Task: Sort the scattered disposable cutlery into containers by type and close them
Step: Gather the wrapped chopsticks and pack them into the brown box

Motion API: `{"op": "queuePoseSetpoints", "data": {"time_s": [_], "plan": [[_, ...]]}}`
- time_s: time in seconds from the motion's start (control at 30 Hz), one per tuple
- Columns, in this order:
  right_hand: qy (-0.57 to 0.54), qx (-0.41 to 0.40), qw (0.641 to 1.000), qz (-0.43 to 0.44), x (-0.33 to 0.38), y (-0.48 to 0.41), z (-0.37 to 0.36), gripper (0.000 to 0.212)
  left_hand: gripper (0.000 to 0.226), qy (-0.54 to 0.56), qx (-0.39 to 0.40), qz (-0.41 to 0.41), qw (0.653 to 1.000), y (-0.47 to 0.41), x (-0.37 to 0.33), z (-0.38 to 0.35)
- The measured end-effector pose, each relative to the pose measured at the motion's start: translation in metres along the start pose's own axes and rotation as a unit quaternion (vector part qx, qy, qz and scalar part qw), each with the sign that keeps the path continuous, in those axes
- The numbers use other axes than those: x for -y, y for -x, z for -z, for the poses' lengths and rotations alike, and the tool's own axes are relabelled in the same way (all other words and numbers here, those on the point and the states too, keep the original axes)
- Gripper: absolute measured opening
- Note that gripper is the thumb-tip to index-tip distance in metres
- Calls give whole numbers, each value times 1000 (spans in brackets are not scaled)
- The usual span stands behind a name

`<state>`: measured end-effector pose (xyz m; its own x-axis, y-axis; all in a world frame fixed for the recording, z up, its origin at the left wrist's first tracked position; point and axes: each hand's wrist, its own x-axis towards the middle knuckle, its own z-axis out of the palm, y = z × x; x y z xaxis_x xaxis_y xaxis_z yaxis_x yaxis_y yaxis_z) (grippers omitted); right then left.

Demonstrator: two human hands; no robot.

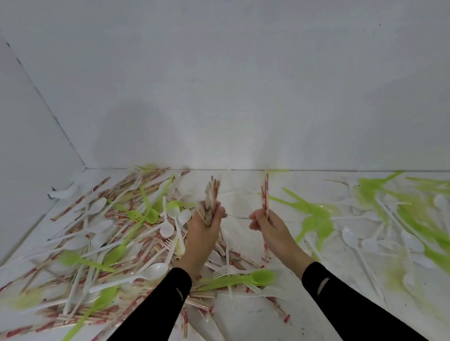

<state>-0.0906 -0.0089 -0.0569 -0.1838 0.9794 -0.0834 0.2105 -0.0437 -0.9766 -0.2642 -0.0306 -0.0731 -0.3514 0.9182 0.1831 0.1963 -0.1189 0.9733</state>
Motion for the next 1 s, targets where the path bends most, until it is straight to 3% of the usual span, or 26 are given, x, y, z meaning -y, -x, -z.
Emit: {"op": "queuePoseSetpoints", "data": {"time_s": [0.13, 0.33, 0.5, 0.6, 0.7, 0.83, 0.93, 1.0], "plan": [[37, 27, 999, 7, 3, -2, -2, 28, 32, -75, 44, 67, 994, 6, 21, 3], [150, 88, 981, 84, 6, 0, -17, 23, 35, 16, -44, 85, 995, -13, -10, 23], [315, 197, 924, 88, -5, 11, -37, 9, 18, 100, 2, 77, 992, -20, -32, 63], [424, 201, 880, 77, -8, 15, -34, 19, 21, 30, -11, 84, 996, -17, -38, 84], [468, 194, 861, 53, -8, 7, -23, 26, 38, 3, -9, 82, 997, -7, -49, 102], [557, 119, 821, 41, -9, -5, 0, 25, 51, -105, 86, 109, 985, 14, -60, 117], [526, 55, 845, 79, -5, -4, 1, 17, 39, -203, 164, 106, 960, 34, -48, 124], [492, 88, 858, 117, 3, 5, -8, 19, 17, -274, 178, 58, 943, 48, -33, 131]]}}
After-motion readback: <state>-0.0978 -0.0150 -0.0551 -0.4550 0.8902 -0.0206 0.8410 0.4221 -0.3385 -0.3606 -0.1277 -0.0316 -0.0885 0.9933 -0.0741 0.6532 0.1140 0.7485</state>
